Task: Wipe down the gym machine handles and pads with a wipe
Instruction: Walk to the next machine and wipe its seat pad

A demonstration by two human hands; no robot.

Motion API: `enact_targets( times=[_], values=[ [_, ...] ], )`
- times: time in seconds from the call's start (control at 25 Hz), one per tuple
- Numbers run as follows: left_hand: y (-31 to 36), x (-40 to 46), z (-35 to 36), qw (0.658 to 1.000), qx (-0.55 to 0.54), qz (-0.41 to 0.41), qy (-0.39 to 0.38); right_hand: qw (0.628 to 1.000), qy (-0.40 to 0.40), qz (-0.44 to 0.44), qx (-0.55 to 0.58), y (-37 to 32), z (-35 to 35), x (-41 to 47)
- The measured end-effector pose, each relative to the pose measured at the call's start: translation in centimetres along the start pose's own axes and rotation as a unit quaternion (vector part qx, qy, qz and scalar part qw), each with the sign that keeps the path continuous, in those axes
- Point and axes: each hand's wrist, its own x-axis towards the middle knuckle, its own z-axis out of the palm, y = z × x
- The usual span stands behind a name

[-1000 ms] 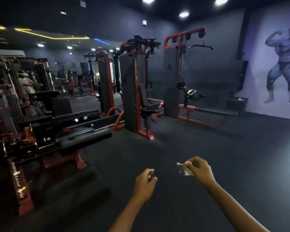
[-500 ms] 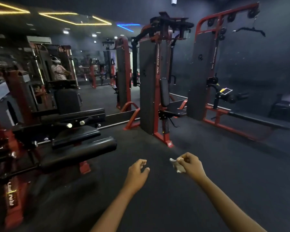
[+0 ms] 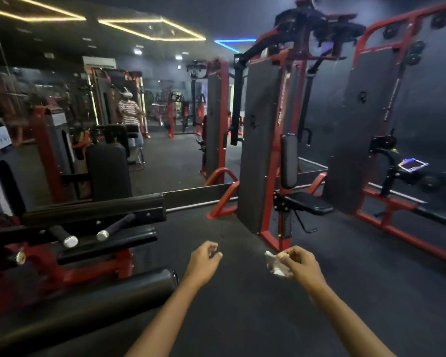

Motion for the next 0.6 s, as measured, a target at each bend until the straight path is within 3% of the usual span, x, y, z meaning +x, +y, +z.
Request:
enact_targets(
  times=[0.28,0.6],
  values=[
    [-2.9,22.5,2.5,0.998,-0.003,-0.036,0.060,0.999,0.004,0.036,0.030,5.6,2.4,24.9],
    [-6.6,46.2,2.6,0.981,-0.023,-0.117,0.155,0.987,-0.157,-0.034,-0.014,3.2,14.9,55.7]
  ],
)
